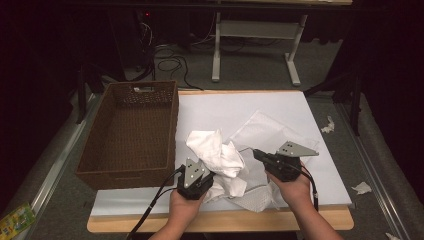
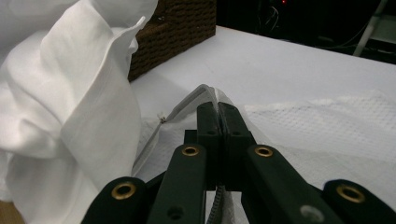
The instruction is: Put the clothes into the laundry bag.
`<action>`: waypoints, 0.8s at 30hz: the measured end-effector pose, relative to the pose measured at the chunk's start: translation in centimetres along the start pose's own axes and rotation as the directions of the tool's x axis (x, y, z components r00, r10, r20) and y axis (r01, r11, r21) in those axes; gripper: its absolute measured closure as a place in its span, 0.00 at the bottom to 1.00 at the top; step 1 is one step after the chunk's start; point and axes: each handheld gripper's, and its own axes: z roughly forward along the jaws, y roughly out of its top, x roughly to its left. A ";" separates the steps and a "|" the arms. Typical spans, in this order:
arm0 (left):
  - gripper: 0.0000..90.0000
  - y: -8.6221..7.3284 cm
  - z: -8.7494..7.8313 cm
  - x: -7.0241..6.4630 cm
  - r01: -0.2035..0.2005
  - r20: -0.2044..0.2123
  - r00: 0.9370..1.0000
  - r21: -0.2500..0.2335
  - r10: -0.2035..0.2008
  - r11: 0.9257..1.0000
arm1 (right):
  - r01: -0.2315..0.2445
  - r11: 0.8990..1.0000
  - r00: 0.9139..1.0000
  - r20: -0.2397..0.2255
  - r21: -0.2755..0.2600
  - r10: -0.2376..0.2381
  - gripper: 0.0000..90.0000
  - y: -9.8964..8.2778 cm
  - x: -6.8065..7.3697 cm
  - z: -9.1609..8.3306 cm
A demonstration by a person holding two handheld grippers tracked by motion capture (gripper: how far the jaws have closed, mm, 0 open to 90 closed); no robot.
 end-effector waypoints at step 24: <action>0.81 0.8 -0.8 -0.7 -0.023 0.003 1.000 -0.044 0.023 0.999 | 0.009 1.000 1.000 -0.009 0.004 -0.009 0.99 0.2 0.3 0.3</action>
